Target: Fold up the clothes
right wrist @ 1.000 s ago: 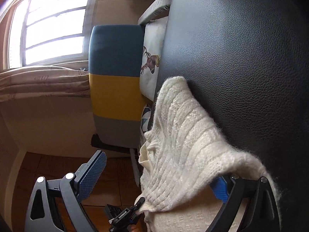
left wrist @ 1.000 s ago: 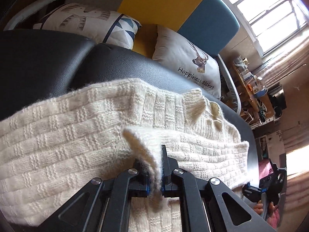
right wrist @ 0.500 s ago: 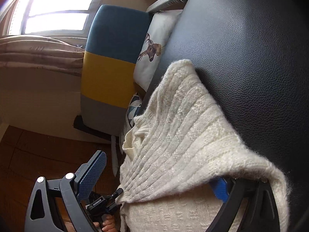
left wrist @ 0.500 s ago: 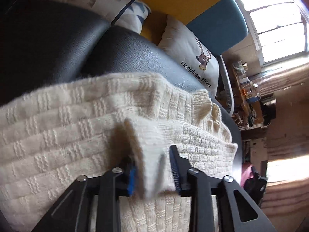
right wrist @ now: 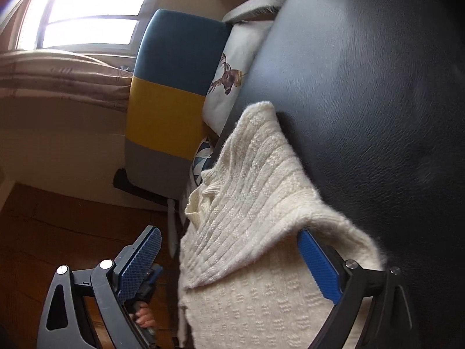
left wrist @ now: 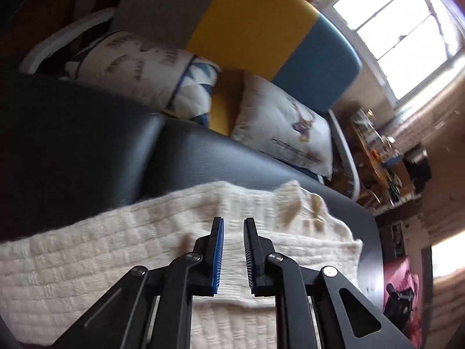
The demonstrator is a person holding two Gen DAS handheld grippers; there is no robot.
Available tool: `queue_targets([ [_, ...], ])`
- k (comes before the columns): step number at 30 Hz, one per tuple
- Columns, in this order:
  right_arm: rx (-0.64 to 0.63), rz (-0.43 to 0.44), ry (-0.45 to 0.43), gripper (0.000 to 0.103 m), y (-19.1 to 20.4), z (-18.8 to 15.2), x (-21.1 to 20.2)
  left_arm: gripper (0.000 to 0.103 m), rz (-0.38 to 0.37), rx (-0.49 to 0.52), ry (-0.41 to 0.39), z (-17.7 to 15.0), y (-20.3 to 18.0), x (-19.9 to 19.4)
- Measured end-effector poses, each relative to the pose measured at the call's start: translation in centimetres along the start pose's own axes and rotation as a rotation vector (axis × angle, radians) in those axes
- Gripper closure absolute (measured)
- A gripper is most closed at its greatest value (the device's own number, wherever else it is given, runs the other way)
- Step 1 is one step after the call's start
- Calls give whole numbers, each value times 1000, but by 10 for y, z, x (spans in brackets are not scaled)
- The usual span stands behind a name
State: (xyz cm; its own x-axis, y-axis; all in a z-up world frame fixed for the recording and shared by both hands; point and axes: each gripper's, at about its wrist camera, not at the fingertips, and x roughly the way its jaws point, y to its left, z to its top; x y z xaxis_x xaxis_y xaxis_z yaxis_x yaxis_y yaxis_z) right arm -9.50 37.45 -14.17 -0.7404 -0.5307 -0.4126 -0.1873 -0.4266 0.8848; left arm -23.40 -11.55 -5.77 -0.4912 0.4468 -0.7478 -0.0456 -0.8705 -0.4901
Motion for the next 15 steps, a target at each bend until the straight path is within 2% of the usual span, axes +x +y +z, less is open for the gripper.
queue_targets([
  [3, -215, -54, -2, 5, 28, -5, -4, 82, -51, 195, 62, -6, -67, 26],
  [5, -359, -91, -4, 5, 47, -8, -7, 75, -123, 306, 129, -13, -115, 52],
  [7, -488, -135, 38, 5, 60, -13, 7, 71, -189, 400, 201, -17, -160, 78],
  [10, -545, -170, 117, 5, 50, -19, 31, 68, -234, 517, 272, -25, -218, 114],
  [12, -526, -182, 162, 5, 33, -23, 43, 67, -260, 563, 323, -27, -249, 140],
  [15, -521, -122, 123, 6, 19, -32, 38, 61, -302, 582, 422, -26, -281, 182],
])
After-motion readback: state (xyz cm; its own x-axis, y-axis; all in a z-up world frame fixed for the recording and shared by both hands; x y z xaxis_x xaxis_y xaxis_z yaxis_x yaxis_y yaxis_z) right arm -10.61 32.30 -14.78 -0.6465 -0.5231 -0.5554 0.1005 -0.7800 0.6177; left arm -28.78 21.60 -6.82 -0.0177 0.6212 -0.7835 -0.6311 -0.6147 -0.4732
